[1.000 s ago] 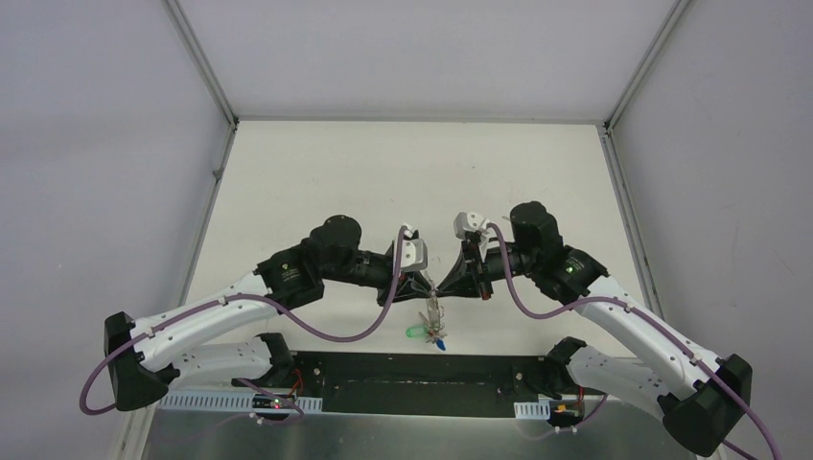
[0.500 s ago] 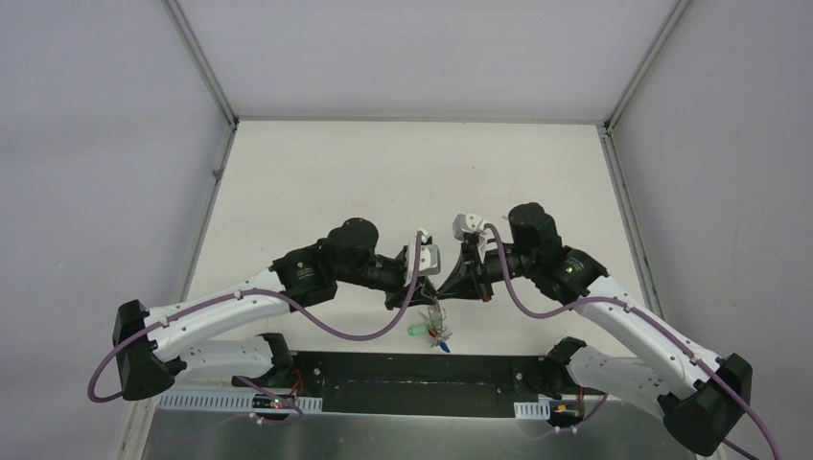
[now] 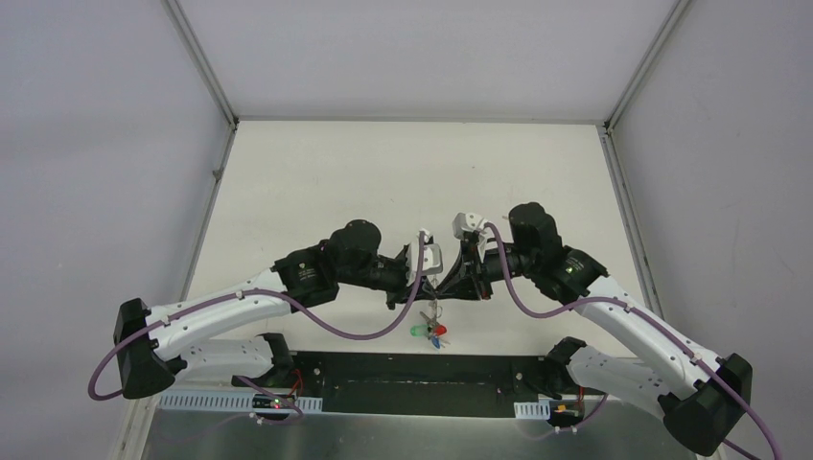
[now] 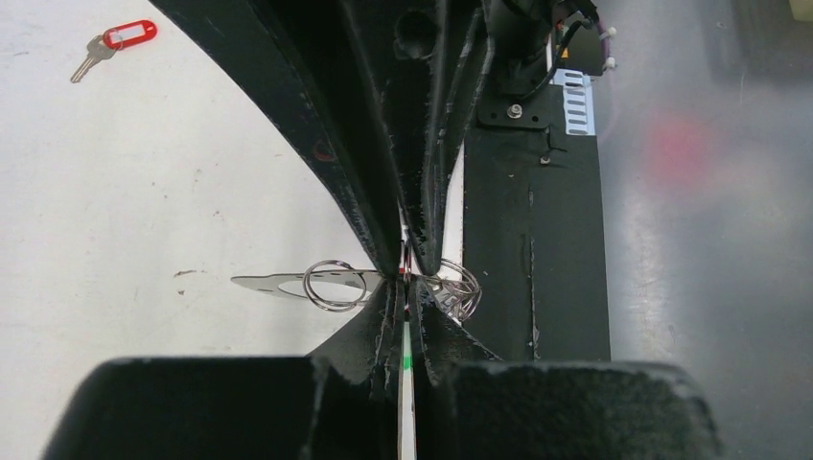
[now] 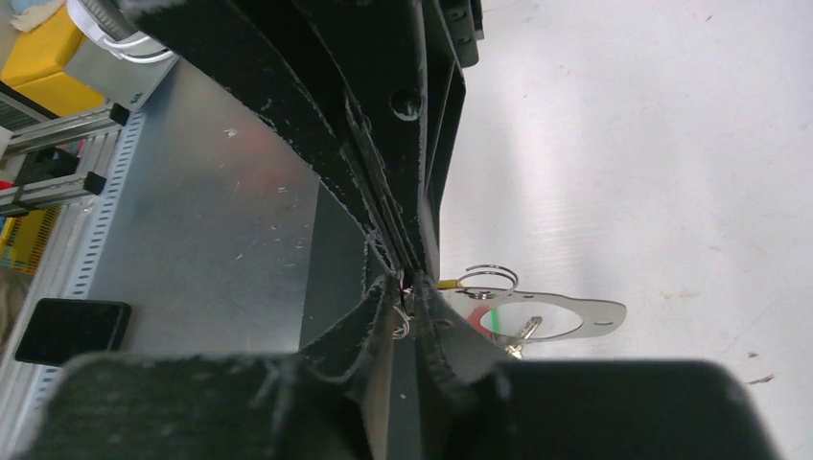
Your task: Put the keys on the keyring
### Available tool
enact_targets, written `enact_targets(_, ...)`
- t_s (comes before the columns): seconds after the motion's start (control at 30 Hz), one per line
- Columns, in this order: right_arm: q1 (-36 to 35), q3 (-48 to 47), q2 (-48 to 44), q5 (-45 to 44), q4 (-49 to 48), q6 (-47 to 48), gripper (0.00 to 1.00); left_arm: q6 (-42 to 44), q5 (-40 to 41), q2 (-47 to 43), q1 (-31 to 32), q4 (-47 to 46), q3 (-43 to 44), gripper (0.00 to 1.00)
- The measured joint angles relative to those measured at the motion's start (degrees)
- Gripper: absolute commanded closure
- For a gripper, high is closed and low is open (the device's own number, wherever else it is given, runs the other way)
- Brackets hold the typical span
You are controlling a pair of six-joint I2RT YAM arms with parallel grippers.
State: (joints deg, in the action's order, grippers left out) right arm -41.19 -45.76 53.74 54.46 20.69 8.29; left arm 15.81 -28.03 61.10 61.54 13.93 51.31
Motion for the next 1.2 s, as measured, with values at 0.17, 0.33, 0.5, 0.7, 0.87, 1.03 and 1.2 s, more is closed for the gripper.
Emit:
enact_targets(0.17,0.0,0.0,-0.7,-2.32,-2.99,-2.27,0.48,-1.18,2.64,-1.31,0.04,-0.31,-0.61,1.0)
enact_targets(0.33,0.0,0.83,-5.33,-6.91,-6.71,-3.91,0.44,-4.02,5.49,-7.48,0.04,-5.68,-6.91,1.0)
enact_targets(0.5,0.0,3.91,-10.16,-8.83,-11.15,-5.88,0.52,-5.18,5.33,-12.76,0.04,-13.84,-13.53,1.0)
enact_targets(0.7,0.0,7.21,-10.78,-6.99,-16.92,-9.11,0.65,-4.39,2.43,-15.72,0.04,-21.55,-16.76,1.0)
enact_targets(0.87,0.0,8.5,-10.25,-5.09,-20.96,-11.1,0.69,-3.98,0.39,-16.33,0.04,-25.49,-16.92,1.0)
enact_targets(1.03,0.0,8.52,-9.38,-2.36,-24.83,-12.63,0.64,-3.82,-0.61,-16.26,0.04,-26.47,-16.92,1.0)
enact_targets(1.2,0.0,8.52,-8.5,-0.31,-27.54,-13.4,0.67,-3.82,-1.03,-16.24,0.04,-26.91,-16.92,1.0)
